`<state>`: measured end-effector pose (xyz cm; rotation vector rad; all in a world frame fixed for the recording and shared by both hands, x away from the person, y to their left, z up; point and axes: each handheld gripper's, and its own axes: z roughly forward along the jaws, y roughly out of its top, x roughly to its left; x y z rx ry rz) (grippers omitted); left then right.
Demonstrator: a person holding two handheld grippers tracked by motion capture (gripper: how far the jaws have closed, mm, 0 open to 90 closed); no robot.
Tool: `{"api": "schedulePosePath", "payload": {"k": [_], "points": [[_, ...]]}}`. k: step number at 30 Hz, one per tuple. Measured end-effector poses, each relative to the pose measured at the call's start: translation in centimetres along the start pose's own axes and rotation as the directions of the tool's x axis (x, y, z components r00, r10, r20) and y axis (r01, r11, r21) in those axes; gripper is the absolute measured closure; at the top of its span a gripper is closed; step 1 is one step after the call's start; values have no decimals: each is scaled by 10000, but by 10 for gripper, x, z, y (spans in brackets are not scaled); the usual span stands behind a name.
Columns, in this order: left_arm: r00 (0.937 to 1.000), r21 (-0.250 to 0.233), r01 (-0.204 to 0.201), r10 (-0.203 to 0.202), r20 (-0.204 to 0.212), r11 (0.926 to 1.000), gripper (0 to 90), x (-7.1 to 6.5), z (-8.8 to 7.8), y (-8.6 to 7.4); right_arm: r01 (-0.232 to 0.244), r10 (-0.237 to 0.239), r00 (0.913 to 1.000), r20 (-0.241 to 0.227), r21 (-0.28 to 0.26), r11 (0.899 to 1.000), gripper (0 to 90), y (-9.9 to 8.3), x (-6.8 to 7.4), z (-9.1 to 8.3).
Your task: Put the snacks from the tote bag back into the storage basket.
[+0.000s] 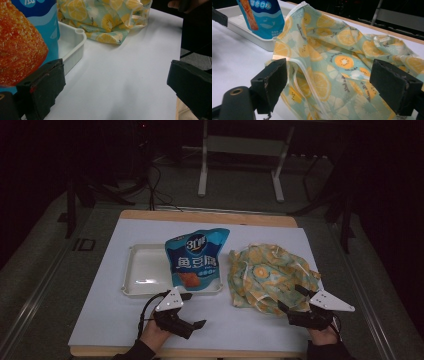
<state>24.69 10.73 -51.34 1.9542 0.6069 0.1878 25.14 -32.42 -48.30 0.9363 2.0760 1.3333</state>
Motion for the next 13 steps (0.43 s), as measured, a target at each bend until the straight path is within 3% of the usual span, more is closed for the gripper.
{"api": "schedulePosePath", "payload": {"k": [13], "points": [[10000,-7,-84,84,10,10000,23,-2,1,-1,14,-14,9999,128,26,10000,144,-1,-2,1]]}}
